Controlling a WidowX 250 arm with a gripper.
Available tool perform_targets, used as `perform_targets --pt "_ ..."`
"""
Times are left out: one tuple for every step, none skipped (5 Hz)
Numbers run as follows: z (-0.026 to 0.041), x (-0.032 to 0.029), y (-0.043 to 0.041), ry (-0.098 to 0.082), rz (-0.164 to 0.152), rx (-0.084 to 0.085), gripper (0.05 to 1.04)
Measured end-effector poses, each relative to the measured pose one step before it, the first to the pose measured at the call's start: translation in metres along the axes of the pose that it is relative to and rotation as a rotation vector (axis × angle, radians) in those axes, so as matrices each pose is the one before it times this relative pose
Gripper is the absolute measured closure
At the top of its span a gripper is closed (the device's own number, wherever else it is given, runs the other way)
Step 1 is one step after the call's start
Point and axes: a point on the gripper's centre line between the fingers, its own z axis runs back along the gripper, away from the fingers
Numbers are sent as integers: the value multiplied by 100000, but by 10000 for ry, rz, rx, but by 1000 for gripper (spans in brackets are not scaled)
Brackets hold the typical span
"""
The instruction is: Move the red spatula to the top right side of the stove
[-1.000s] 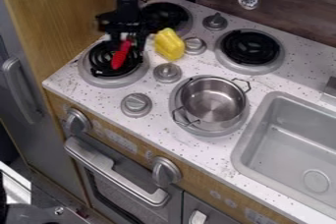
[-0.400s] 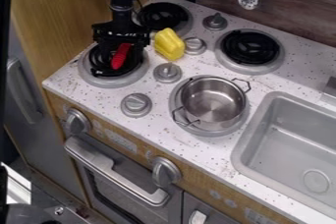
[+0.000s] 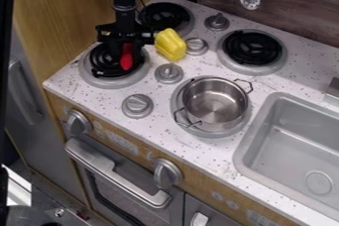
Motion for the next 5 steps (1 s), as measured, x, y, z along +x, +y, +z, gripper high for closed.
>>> perform_targets --pt "8 -158 -392 24 -148 -10 674" --pt "572 -974 -788 -18 -258 -93 675" --pt "3613 -278 -1568 -923 -189 -318 675" --pt "4155 30 -3292 -1127 -503 -377 676" --pt "530 -823 -3196 -215 -568 -381 676"
